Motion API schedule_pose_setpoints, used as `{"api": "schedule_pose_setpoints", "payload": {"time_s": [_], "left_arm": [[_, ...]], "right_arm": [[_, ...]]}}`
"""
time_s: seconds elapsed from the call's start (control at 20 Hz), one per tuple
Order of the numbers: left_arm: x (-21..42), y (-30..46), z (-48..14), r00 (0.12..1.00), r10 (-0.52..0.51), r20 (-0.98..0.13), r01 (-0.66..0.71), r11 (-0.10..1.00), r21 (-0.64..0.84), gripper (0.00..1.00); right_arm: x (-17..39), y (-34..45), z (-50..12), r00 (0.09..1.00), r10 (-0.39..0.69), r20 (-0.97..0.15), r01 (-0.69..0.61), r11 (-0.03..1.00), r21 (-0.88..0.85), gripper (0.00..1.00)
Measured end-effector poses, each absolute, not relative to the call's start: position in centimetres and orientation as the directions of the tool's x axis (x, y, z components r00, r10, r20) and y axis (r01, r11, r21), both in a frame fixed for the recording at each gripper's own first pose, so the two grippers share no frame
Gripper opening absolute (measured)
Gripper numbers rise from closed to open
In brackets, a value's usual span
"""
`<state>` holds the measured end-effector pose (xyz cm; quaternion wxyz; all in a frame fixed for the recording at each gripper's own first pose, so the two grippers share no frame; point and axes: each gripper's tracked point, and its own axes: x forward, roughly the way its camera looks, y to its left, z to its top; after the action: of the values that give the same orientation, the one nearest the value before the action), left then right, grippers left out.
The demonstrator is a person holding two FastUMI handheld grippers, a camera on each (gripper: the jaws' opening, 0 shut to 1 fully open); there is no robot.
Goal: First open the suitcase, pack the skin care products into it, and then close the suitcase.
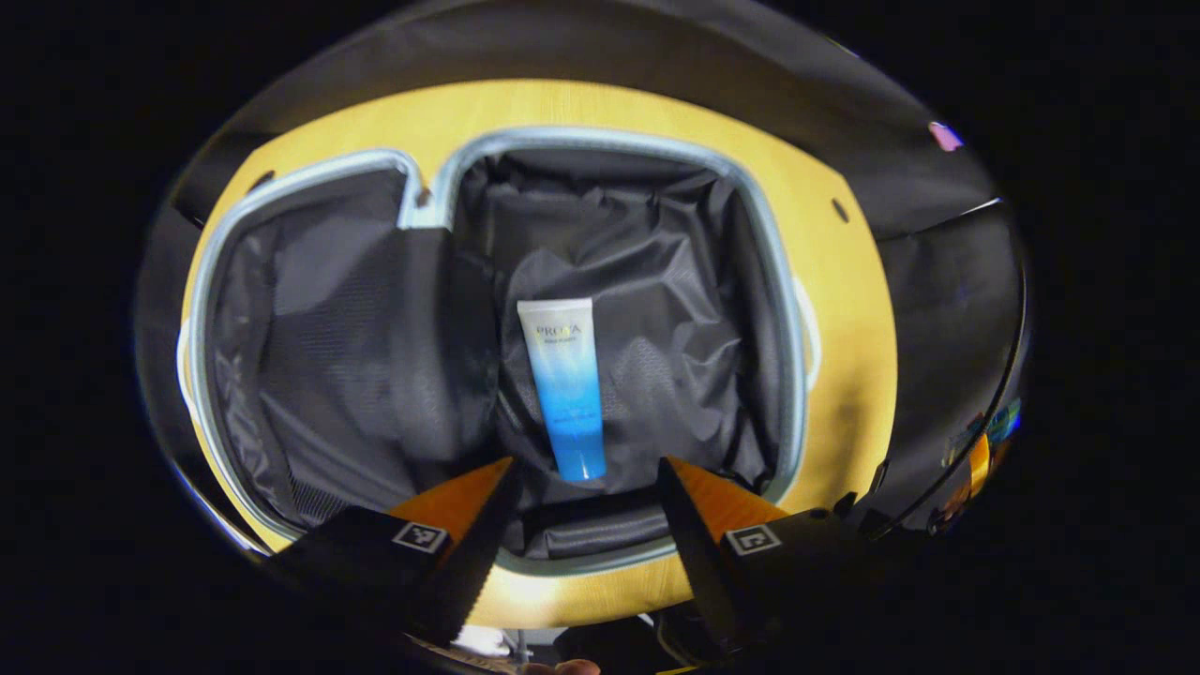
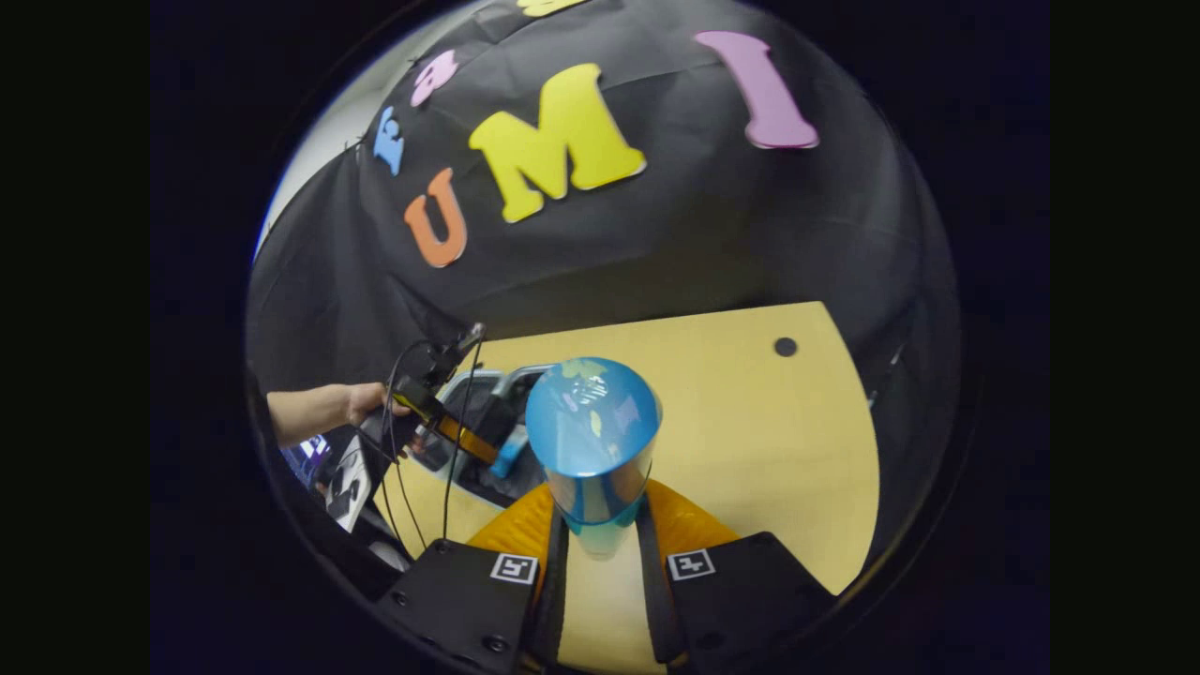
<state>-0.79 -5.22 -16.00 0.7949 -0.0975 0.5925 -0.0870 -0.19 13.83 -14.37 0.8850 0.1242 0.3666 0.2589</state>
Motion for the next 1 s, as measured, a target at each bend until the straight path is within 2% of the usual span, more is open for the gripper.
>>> {"api": "schedule_pose_setpoints", "payload": {"time_s": [0.05, 0.2, 0.4, 0.55, 0.65, 0.7, 0.75, 0.9, 1.0], "left_arm": [[-1.4, -5.2, -14.2, 0.367, -0.253, -0.895, 0.021, 0.964, -0.264, 0.99], [-4.4, -5.3, -10.4, 0.553, -0.256, -0.793, -0.001, 0.951, -0.308, 0.99], [-10.1, -5.0, -8.0, 0.727, -0.185, -0.661, -0.068, 0.939, -0.338, 0.99], [-14.9, -4.5, -7.3, 0.792, -0.137, -0.595, -0.12, 0.921, -0.371, 0.98], [-17.5, -4.1, -7.5, 0.809, -0.107, -0.578, -0.148, 0.915, -0.376, 0.98], [-18.9, -3.7, -7.2, 0.812, -0.093, -0.575, -0.161, 0.913, -0.375, 0.98], [-20.2, -3.3, -7.2, 0.812, -0.077, -0.578, -0.178, 0.912, -0.37, 0.98], [-23.1, -1.0, -7.0, 0.816, -0.012, -0.578, -0.229, 0.911, -0.343, 0.98], [-24.5, 0.2, -6.9, 0.812, 0.013, -0.584, -0.261, 0.902, -0.343, 0.99]], "right_arm": [[0.2, 16.2, -14.4, 0.558, 0.583, -0.59, -0.395, 0.812, 0.428, 0.34], [1.3, 22.8, -15.8, 0.423, 0.649, -0.633, -0.45, 0.756, 0.475, 0.34], [1.8, 30.1, -20.8, 0.216, 0.631, -0.745, -0.417, 0.75, 0.514, 0.34], [2.5, 33.7, -25.2, 0.073, 0.565, -0.822, -0.322, 0.793, 0.516, 0.34], [3.3, 35.6, -28.2, 0.017, 0.515, -0.857, -0.245, 0.833, 0.496, 0.33], [3.8, 36.3, -29.6, 0.002, 0.487, -0.873, -0.22, 0.852, 0.475, 0.31], [4.3, 36.9, -30.9, -0.013, 0.464, -0.886, -0.189, 0.868, 0.458, 0.34], [5.4, 37.9, -34.0, -0.051, 0.414, -0.909, -0.062, 0.907, 0.417, 0.34], [5.7, 38.2, -35.4, -0.068, 0.383, -0.921, -0.022, 0.923, 0.385, 0.34]]}}
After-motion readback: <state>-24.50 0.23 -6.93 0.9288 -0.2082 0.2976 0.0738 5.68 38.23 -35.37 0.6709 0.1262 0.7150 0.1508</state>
